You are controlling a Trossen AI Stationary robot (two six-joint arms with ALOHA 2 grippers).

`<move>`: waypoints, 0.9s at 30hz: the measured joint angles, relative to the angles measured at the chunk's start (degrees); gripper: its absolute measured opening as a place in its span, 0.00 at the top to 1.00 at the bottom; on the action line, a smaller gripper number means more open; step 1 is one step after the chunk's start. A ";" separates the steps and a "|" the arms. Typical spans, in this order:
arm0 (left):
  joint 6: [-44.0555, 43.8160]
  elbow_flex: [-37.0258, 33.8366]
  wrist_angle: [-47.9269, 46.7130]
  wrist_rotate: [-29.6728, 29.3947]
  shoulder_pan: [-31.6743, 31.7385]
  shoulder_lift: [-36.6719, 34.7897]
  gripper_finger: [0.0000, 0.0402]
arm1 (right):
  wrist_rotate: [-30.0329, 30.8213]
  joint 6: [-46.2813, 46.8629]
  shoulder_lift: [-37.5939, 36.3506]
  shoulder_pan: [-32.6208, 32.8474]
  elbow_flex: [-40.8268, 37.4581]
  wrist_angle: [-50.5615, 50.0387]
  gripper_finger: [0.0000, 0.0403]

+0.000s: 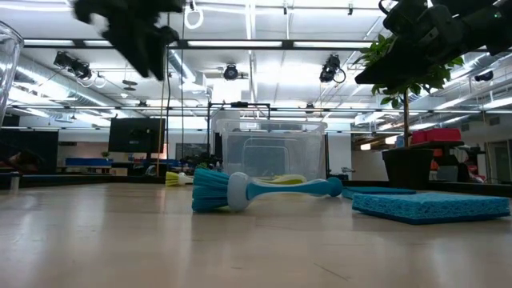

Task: Pick & Place Kitchen Sink Supplies
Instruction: Put the yellow dish brush into the top center transparent bin

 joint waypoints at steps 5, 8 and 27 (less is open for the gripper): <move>-4.14 -0.02 9.47 4.43 6.14 2.98 0.52 | 0.04 0.00 0.00 0.01 0.00 -0.47 0.99; -6.54 -0.02 16.67 6.29 6.88 5.99 0.52 | 0.48 -0.01 0.00 0.01 0.00 -0.95 0.99; -35.24 -0.02 42.91 2.88 4.82 27.26 0.52 | 2.43 1.81 0.02 -0.01 0.00 -3.41 0.99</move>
